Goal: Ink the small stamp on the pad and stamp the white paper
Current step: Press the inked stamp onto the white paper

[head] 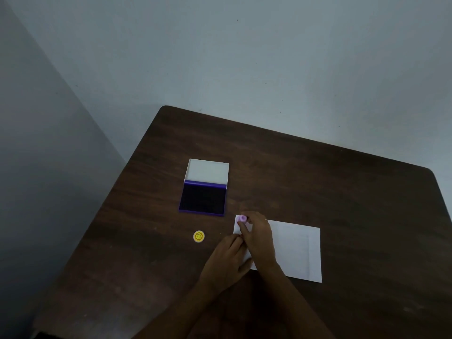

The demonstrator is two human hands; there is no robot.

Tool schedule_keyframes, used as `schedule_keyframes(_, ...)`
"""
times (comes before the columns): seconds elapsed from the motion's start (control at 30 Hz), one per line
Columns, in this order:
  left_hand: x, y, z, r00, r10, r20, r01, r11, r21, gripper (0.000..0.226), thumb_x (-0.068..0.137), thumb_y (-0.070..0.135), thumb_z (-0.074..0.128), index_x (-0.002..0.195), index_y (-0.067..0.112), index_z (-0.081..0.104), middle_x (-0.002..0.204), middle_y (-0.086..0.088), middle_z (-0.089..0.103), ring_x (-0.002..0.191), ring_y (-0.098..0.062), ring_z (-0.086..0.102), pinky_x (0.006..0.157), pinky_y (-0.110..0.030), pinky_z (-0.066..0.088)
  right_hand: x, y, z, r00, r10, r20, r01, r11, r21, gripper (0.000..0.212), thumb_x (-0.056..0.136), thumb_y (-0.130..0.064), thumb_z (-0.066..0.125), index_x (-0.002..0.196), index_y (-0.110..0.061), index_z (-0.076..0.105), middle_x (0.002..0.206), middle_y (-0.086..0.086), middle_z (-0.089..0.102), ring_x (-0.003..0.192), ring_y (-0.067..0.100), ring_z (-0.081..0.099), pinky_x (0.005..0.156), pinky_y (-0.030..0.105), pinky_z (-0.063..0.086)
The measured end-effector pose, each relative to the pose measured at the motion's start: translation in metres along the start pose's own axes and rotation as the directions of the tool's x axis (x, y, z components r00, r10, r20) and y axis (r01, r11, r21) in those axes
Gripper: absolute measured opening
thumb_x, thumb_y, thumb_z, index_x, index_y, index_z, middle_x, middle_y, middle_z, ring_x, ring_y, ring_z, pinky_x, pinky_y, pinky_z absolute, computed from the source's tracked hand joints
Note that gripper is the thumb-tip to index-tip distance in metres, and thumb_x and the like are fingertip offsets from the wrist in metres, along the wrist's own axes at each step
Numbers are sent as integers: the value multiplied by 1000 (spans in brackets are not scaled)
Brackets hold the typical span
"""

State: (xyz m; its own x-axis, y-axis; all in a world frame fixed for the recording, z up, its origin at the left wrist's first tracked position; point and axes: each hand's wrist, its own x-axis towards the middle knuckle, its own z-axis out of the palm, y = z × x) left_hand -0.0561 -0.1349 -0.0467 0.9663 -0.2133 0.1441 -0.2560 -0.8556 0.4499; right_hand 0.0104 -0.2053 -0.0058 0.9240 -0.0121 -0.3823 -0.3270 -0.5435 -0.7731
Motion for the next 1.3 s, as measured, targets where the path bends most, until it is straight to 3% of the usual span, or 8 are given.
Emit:
schedule_keyframes(0.07, 0, 1, -1, 1000, 6, -14, -6, 1000, 5, 44, 75, 44, 40, 88, 18, 72, 90, 1, 74, 82, -11, 69, 75, -23, 55, 1, -2, -4, 997, 57, 61, -54, 997, -51, 50, 89, -41, 46, 119, -2, 52, 129, 16, 55, 115, 28, 50, 103, 29, 32)
schedule_keyframes(0.13, 0, 1, -1, 1000, 6, -25, -6, 1000, 3, 44, 75, 44, 40, 88, 18, 73, 89, 2, 74, 82, -10, 70, 75, -22, 55, 6, 1, -6, 994, 54, 95, -47, 996, -79, 39, 91, -26, 47, 123, -3, 49, 132, 15, 52, 118, 29, 48, 106, 30, 30)
schedule_keyframes(0.47, 0, 0, 0, 999, 5, -34, -5, 1000, 3, 44, 75, 44, 40, 87, 18, 73, 89, 2, 75, 82, -10, 69, 75, -22, 55, 8, 2, -7, 996, -33, 87, 43, 992, -119, 34, 92, -22, 47, 118, -2, 53, 127, 16, 56, 115, 28, 51, 103, 29, 32)
schedule_keyframes(0.97, -1, 0, 1, 1000, -3, -20, 3, 1000, -9, 42, 77, 44, 43, 95, 17, 70, 96, 1, 73, 89, -11, 67, 80, -23, 53, 5, -3, -9, 997, -20, 69, 26, 995, -94, 34, 91, -23, 49, 115, 0, 55, 124, 18, 58, 113, 30, 52, 103, 32, 34)
schedule_keyframes(1.07, -1, -2, 2, 999, -46, -16, 45, 998, -43, 43, 81, 43, 46, 104, 14, 67, 105, -1, 70, 97, -13, 63, 86, -25, 52, 9, -8, -17, 992, -90, 84, 95, 994, -50, 26, 86, -17, 58, 105, 2, 60, 106, 15, 65, 96, 22, 58, 93, 30, 41)
schedule_keyframes(1.17, -2, -1, 1, 999, -54, -9, 53, 998, -34, 48, 81, 45, 44, 109, 12, 65, 108, -3, 69, 100, -14, 64, 85, -28, 53, 10, -8, -28, 996, -72, 57, 70, 997, 39, 23, 83, -10, 61, 102, 3, 60, 81, -3, 59, 74, 0, 50, 88, 30, 45)
schedule_keyframes(1.23, -2, 0, 0, 998, -53, -21, 53, 999, -15, 50, 82, 46, 43, 110, 12, 65, 109, -3, 70, 100, -14, 65, 85, -28, 53, 10, -8, -39, 1000, 4, -27, 1, 983, 183, 26, 81, -14, 64, 104, -2, 61, 91, 0, 63, 80, 1, 52, 82, 27, 46)
schedule_keyframes(1.3, -1, 1, 0, 998, -50, -33, 51, 999, 3, 50, 82, 46, 41, 110, 12, 65, 108, -3, 70, 100, -14, 65, 84, -28, 53, 12, -6, -52, 993, 105, -57, -77, 927, 368, 25, 83, -19, 63, 106, -9, 62, 97, 0, 63, 85, 4, 54, 68, 14, 44)
